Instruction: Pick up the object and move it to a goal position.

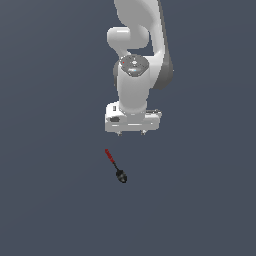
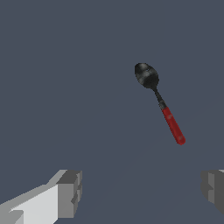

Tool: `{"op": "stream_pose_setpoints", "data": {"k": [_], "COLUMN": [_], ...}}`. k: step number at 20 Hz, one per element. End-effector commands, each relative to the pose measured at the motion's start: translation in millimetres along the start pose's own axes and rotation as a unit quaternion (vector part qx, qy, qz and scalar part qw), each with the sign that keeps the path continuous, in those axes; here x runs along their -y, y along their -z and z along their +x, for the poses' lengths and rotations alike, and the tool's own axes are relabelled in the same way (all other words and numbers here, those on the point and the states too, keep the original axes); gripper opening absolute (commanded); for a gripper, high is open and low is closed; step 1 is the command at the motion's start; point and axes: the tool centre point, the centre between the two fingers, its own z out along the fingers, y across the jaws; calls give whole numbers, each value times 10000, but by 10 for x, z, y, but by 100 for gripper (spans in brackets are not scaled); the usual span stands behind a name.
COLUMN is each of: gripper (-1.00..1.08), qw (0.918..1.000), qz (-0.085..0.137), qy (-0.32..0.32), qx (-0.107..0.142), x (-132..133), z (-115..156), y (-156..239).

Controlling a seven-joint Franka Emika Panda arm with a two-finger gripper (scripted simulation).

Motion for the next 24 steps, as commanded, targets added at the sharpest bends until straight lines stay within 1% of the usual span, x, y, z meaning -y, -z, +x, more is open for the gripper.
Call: {"op": "stream_pose_setpoints", "data": {"k": [1, 7, 12, 17, 24], "gripper": [100, 100, 100, 100, 100], "qw": [9999, 9987, 9950, 9877, 9737], "qz": [-4, -18, -30, -37, -38], "qy": [100, 506, 1001, 1563, 2274], "qx": [-2, -18, -37, -60, -96], "x": [-27, -140, -280, -445, -665], "z": [28, 141, 270, 402, 547], "y": [-35, -174, -354, -571, -867]}}
